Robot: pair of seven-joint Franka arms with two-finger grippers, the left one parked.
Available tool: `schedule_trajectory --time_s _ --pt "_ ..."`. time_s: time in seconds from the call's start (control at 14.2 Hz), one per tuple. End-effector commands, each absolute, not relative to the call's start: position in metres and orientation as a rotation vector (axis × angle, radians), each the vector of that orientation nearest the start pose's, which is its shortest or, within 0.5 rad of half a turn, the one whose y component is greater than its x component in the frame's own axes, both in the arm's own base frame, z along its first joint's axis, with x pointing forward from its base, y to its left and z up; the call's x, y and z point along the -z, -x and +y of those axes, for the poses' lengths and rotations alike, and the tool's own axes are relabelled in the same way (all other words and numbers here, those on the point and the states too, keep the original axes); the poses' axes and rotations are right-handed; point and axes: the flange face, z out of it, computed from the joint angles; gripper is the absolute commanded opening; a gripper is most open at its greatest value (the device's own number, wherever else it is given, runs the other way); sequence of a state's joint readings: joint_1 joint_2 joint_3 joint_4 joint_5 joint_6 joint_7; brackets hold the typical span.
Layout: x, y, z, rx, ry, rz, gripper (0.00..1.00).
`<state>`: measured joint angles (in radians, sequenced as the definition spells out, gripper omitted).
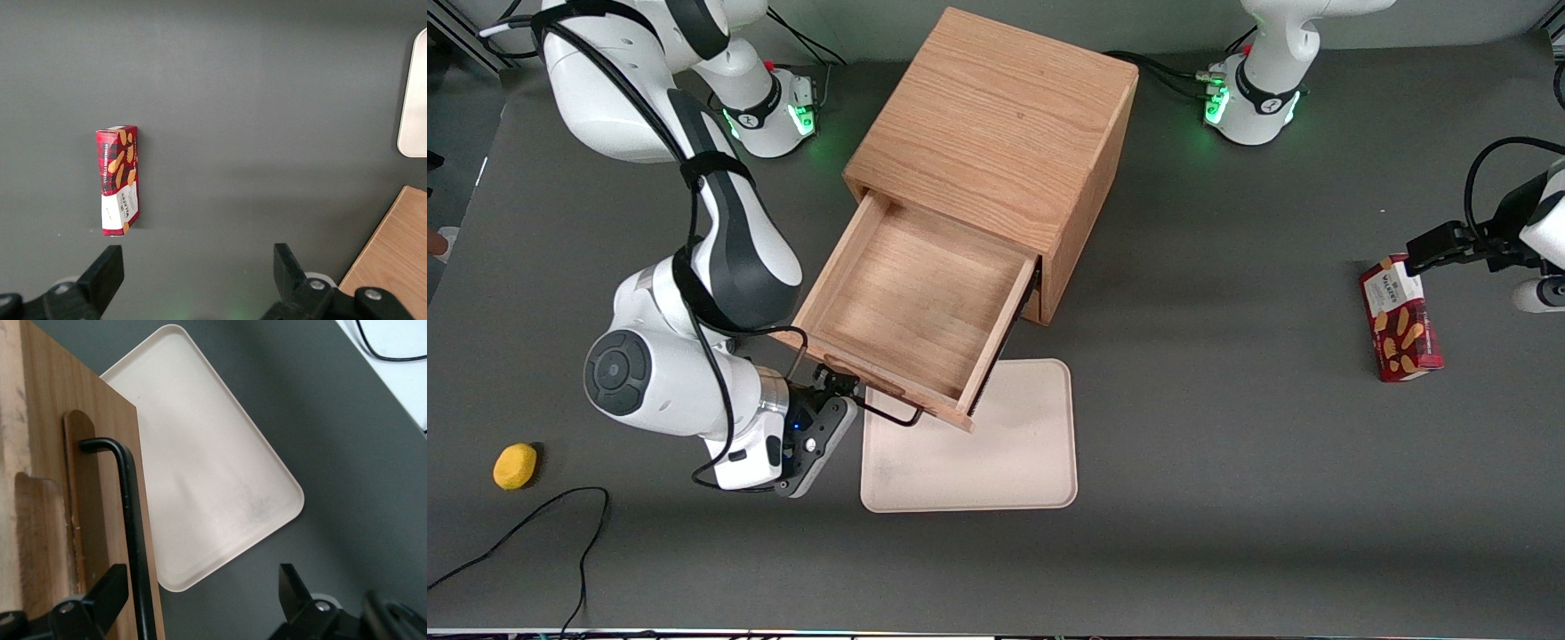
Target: Open upper drawer
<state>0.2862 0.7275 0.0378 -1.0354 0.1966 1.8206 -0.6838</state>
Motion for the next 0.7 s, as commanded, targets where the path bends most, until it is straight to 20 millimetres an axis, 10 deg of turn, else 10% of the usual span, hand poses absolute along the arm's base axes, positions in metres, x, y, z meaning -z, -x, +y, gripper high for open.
schedule_trajectory --time_s 0.0,0.28,0.63 --pt "-0.454 -0.711 0.230 0.106 2.666 -1.386 1.00" --pt "-0.520 -0.686 0.210 0.087 2.758 -1.415 1.00" --pt "-0.571 -0.608 0.149 -0.061 2.947 -0.996 1.00"
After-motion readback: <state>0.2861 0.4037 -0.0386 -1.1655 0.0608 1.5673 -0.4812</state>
